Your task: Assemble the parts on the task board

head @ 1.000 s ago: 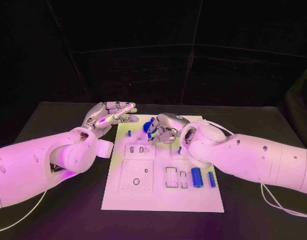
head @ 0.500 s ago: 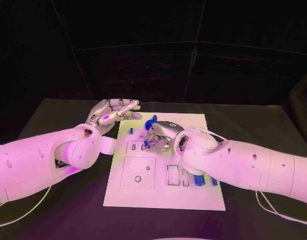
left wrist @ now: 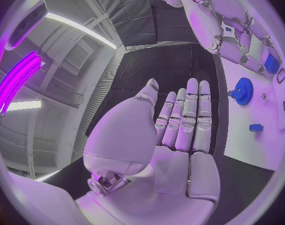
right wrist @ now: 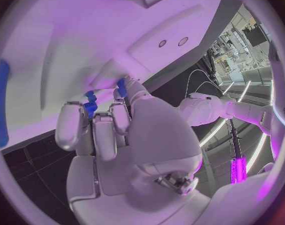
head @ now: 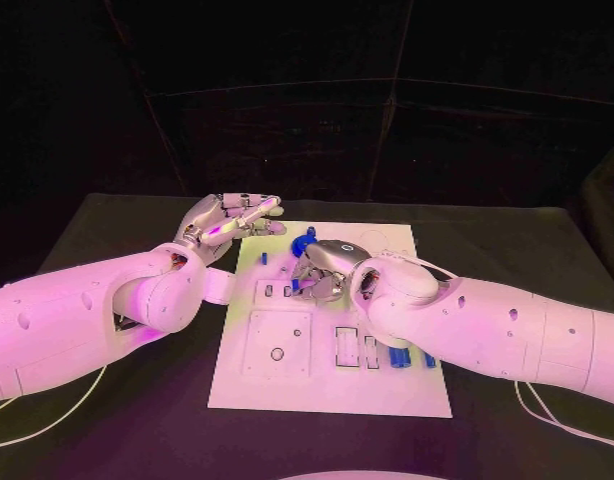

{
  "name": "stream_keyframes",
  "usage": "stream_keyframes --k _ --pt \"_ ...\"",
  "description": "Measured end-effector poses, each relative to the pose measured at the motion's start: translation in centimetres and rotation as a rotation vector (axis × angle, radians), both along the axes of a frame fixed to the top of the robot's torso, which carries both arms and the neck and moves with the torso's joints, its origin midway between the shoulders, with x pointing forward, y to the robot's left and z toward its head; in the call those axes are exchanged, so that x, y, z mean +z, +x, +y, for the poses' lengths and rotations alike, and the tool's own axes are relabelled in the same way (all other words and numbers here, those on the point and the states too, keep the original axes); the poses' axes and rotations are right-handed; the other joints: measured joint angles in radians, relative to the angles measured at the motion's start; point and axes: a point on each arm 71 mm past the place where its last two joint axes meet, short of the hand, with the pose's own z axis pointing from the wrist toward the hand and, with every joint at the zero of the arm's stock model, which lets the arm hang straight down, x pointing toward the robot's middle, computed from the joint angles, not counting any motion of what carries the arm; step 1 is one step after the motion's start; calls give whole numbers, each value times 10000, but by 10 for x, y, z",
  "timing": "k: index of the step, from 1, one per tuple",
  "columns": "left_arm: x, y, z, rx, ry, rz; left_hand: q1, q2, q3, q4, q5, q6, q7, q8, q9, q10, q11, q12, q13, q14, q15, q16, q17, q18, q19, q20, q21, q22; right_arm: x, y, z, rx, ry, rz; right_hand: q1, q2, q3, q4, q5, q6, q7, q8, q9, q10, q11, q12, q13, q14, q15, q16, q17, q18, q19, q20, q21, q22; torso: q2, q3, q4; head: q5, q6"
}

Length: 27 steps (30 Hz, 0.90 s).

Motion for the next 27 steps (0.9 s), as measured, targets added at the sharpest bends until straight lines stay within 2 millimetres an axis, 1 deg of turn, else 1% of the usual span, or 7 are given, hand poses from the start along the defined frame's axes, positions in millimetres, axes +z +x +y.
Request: stream_keyframes --k 9,16,20,22,23,25,27 --pt "0 0 0 11 3 6 0 0 0 0 0 0 0 0 0 0 0 0 0 0 0 0 -1 0 0 0 0 1 1 -2 -3 14 -153 -38 0 0 -1 0 -17 0 -1 -8 0 1 0 -27 -13 0 0 0 0 0 0 0 0 -12 -3 -2 0 1 -16" --pt "0 0 1 17 4 11 0 0 0 0 0 0 0 0 0 0 0 0 0 0 0 0 -2 0 0 0 0 1 1 -2 -3 28 -262 -49 -15 -17 29 31 21 -1 -2 8 -5 37 -37 -54 -36 0 0 0 0 0 0 0 0 -24 -2 -7 4 -3 -28" --pt "0 0 1 17 4 13 0 0 0 0 0 0 0 0 0 0 0 0 0 0 0 0 -2 0 0 0 0 1 1 -3 -2 20 -303 -53 -178 -179 34 35 37 -3 0 3 -8 73 -72 -174 -135 0 0 0 0 0 0 0 0 -88 3 -7 4 -10 -29" --pt "0 0 1 17 4 14 0 0 0 0 0 0 0 0 0 0 0 0 0 0 0 0 -2 0 0 0 0 1 1 -3 -1 13 -323 -48 -264 -265 48 49 64 -98 79 -84 -17 87 -85 -265 -193 0 0 0 -1 0 0 0 0 -105 3 -7 5 -14 -32" --pt "0 0 1 16 4 14 0 0 0 0 0 0 0 0 0 0 0 0 0 0 0 0 -2 0 0 0 0 1 1 -3 -1 5 -337 -40 -328 -328 48 78 31 -237 137 -164 -35 63 -61 -347 -268 0 0 0 3 0 -3 3 -37 -128 3 -7 5 -16 -32" --pt "0 0 1 14 3 16 0 0 0 0 0 0 0 0 0 0 0 0 0 0 0 0 -2 0 0 0 0 1 0 -3 -2 -20 -370 -21 -397 -395 18 134 -76 -425 186 -261 -71 -61 -9 -450 -395 10 10 0 8 1 -54 54 -47 -150 3 -8 7 -23 -40" --pt "0 0 1 13 3 17 0 0 0 0 0 0 0 0 0 0 0 0 0 0 0 0 -3 -1 0 0 0 2 0 -3 -1 -31 -377 -22 -488 -486 11 142 -107 -558 233 -309 -73 -151 80 -558 -497 39 38 0 8 0 -55 55 -47 -184 3 -9 9 -29 -42"
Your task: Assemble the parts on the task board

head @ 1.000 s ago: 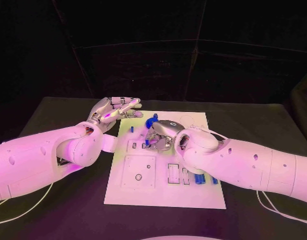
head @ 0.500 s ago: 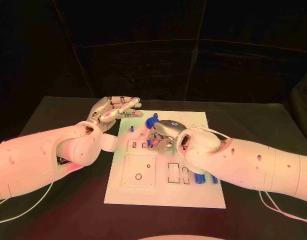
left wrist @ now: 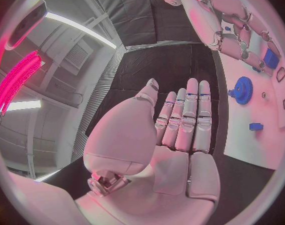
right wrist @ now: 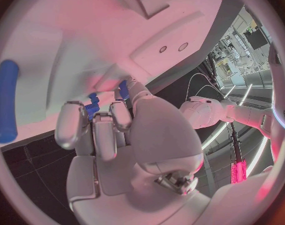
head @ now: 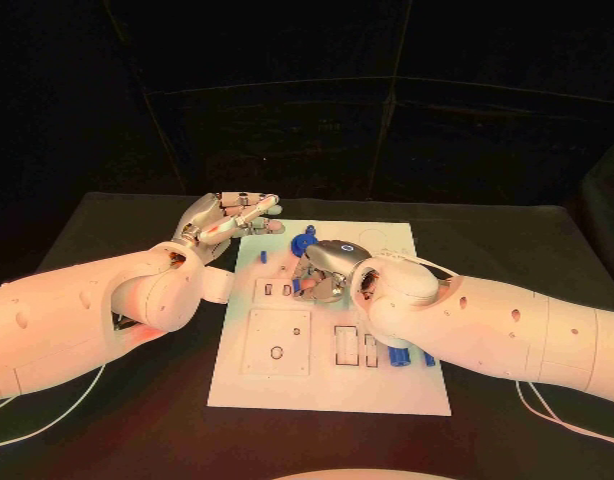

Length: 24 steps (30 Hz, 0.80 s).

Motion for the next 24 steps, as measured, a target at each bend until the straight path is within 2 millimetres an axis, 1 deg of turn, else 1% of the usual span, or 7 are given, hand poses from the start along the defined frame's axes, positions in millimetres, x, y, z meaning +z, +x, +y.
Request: stream_keyframes --k 2,11,14,19,22,23,24 --pt "0 0 0 -1 0 1 0 0 0 0 0 0 0 0 0 0 0 0 0 0 0 0 0 0 0 0 0 0 0 0 0 -11 -6 -2 -40 -40 0 0 0 -57 16 0 -2 -52 -20 -77 -31 0 0 0 0 0 -36 36 -8 -20 0 -1 0 -2 0" --pt "0 0 0 -1 -1 8 0 0 0 0 0 0 0 0 0 0 0 0 0 0 0 0 -1 0 0 0 0 1 0 0 1 -47 -17 -8 -75 -75 -27 25 0 -148 41 0 -3 -159 15 -192 -135 -2 73 0 -2 1 -72 72 -38 -83 0 -2 3 -3 -12" --pt "0 0 0 -3 -2 11 0 0 0 0 0 0 0 0 0 0 0 0 0 0 0 0 -1 0 0 0 0 1 0 0 1 -74 -23 -2 -129 -129 -50 48 0 -271 65 -7 -7 -185 42 -224 -171 -2 73 0 -2 0 -72 72 -89 -107 0 -2 4 -4 -12" --pt "0 0 0 -6 -3 14 0 0 0 0 0 0 0 0 0 0 0 0 0 0 0 0 -1 1 0 0 0 1 -1 -1 1 -124 -18 -2 -456 -366 -236 233 -7 -515 109 0 22 -255 106 -320 -258 -34 113 -7 -2 1 -112 111 -104 -188 0 -1 3 -8 -16" --pt "0 0 1 -3 0 17 0 0 0 0 0 0 0 0 0 0 0 0 0 0 0 0 1 0 0 0 0 -1 -1 -1 1 -153 29 -20 -759 -599 -513 498 -153 -795 145 -11 42 -506 142 -608 -528 -2 144 -53 -3 1 -167 167 -178 -285 0 0 3 -15 -16" --pt "0 0 1 -2 1 18 0 0 0 0 0 0 0 0 0 0 0 0 0 0 0 -38 10 1 0 0 0 -9 -1 -2 1 -164 58 -29 -851 -691 -690 593 -153 -917 176 -38 42 -588 192 -708 -639 -36 186 -61 -3 0 -216 216 -208 -332 0 0 3 -16 -16" --pt "0 0 1 0 2 20 0 0 0 0 0 0 0 0 0 0 0 0 0 0 0 -40 14 0 0 0 0 -11 -1 -3 1 -183 92 -40 -881 -721 -756 659 -153 -971 209 -71 25 -597 191 -748 -694 -3 217 -99 -3 1 -215 215 -208 -355 0 0 3 -17 -16"
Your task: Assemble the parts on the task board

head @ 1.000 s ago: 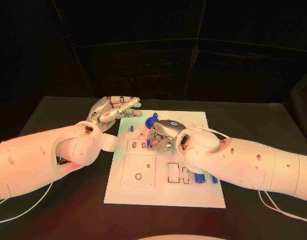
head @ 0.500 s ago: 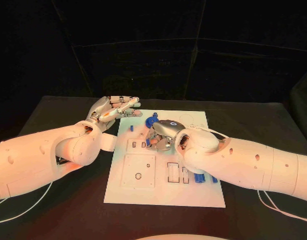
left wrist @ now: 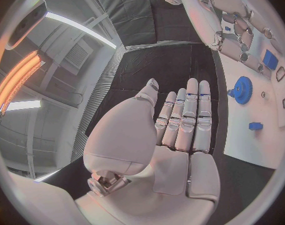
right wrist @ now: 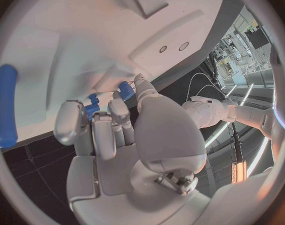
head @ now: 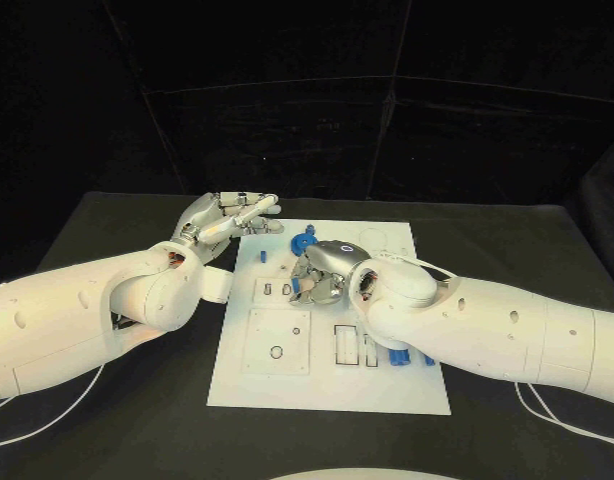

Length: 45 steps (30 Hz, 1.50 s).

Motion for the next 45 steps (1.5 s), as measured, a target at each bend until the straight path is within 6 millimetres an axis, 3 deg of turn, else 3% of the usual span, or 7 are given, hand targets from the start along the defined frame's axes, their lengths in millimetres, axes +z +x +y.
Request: stream_keyframes --k 6,15,20,25,29,35,45 --pt "-1 1 1 17 37 42 -70 70 -11 -73 17 202 -201 0 13 291 -156 -35 15 532 -121 164 205 0 509 -145 178 55 3 -9 -8 -102 487 -231 -25 -25 -382 382 125 -384 88 -22 -8 -330 93 -296 -356 0 70 -97 -1 -1 -142 70 -127 -275 3 18 -3 12 -13" --pt "-4 0 4 -244 672 354 -522 91 -298 160 35 1043 -718 154 52 2242 -873 536 291 3384 -1060 2276 1814 0 2839 -1113 1719 777 39 -17 -41 201 1980 -1206 312 21 -561 561 252 -464 108 73 22 -401 93 -296 -479 0 70 -239 -1 160 -273 103 -291 -508 -28 19 -16 45 24" --pt "-12 -2 6 -674 1979 1172 -1090 247 -648 685 83 1048 -880 247 102 3079 -1152 1427 1051 3502 -1292 8791 8037 -2 3587 -1547 3127 1632 74 3 -81 -394 2614 -1336 891 334 -448 448 629 -465 107 101 42 -616 56 -519 -732 0 70 -534 -2 159 -628 87 -634 -1129 -108 29 -33 81 47" --pt "-14 0 -1 -1591 3942 1998 -1838 498 -1305 1157 121 952 -1049 1151 451 2556 -1347 4047 3204 3488 -1493 11843 11047 -2 3356 -1643 5234 3535 86 14 -119 -1258 3159 -828 902 345 -448 448 630 -464 108 103 43 -616 57 -519 -771 1 70 -573 -2 159 -628 87 -674 -1212 -244 67 -65 136 11" --pt "-13 3 -11 -2440 5927 2339 -2315 815 -1918 1288 38 820 -1255 2143 919 1754 -1410 6246 5014 3483 -1557 13182 11299 -312 3736 -1701 7830 6519 87 16 -136 -1674 3429 -391 902 345 -486 431 630 -426 69 151 53 -615 57 -568 -827 1 70 -649 -2 250 -688 42 -733 -1292 -333 100 -83 217 -41" --pt "-2 20 -22 -3215 9163 2350 -2601 835 -2659 1321 38 806 -1416 3186 1546 2191 -1610 8767 7613 3491 -1709 13890 11299 -690 4216 -1809 9625 8864 87 17 -143 -1898 3579 47 901 345 -603 465 630 -373 16 218 67 -651 21 -635 -951 0 69 -794 -30 315 -750 34 -823 -1476 -452 167 -124 317 -89" --pt "0 38 -45 -3816 12042 2900 -2532 976 -3387 1309 37 396 -1711 4774 2828 2486 -1842 10049 9037 3501 -1861 13983 11297 -852 4633 -1992 10818 10562 85 19 -140 -1932 3518 431 939 383 -657 465 630 -337 -20 218 66 -722 21 -733 -1087 0 69 -886 -192 314 -819 36 -957 -1668 -539 241 -190 376 -137"
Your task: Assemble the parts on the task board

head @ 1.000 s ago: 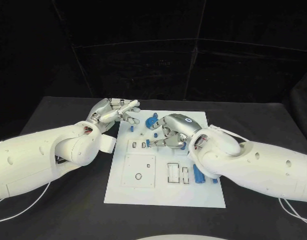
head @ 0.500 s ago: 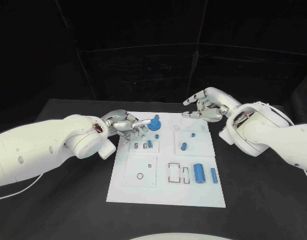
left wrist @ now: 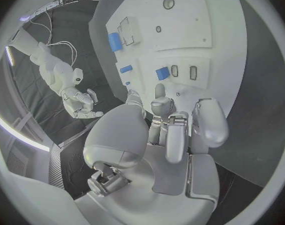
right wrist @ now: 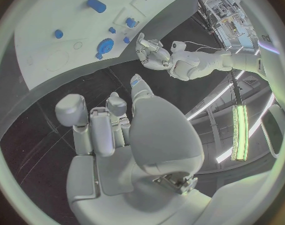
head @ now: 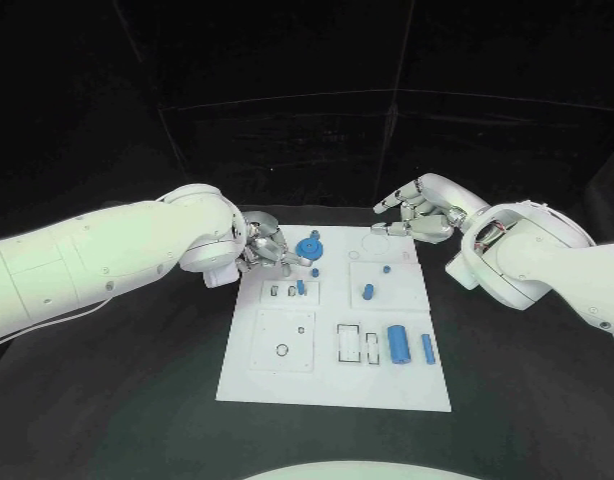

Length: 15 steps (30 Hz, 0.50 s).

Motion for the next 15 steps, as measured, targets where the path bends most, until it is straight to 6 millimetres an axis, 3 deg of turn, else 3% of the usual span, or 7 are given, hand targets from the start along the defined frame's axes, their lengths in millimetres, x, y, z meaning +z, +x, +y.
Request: stream_keyframes --k 4,6,15 --pt "-4 4 -6 -98 605 245 -102 102 -205 12 0 -171 -50 389 367 71 -71 216 267 -36 -36 0 0 -23 127 -39 271 423 -1 1 0 -16 -43 88 0 0 -61 5 80 0 0 0 0 -36 -36 -56 -40 0 0 -60 -43 -1 -39 -39 -39 -52 -5 14 -21 18 -29" --pt "-6 5 -9 -143 829 361 -137 137 -221 -3 0 -202 -57 497 471 118 -51 228 331 -36 -36 0 0 -158 159 -70 323 535 -1 1 1 -16 -59 121 25 25 -91 33 222 0 0 40 -1 -36 -36 -56 -79 0 0 -108 -73 -2 -39 -39 -63 -94 -5 18 -21 20 -37" --pt "-14 14 -21 -349 1584 882 -30 244 -269 2 0 -328 -41 629 668 142 -72 260 343 -36 -35 0 -1 -158 160 -72 348 596 -3 3 3 -38 -116 228 83 84 -192 53 535 0 0 49 -2 -36 -36 -104 -195 0 0 -176 -151 -2 -75 -75 -177 -249 5 12 -16 49 -84"
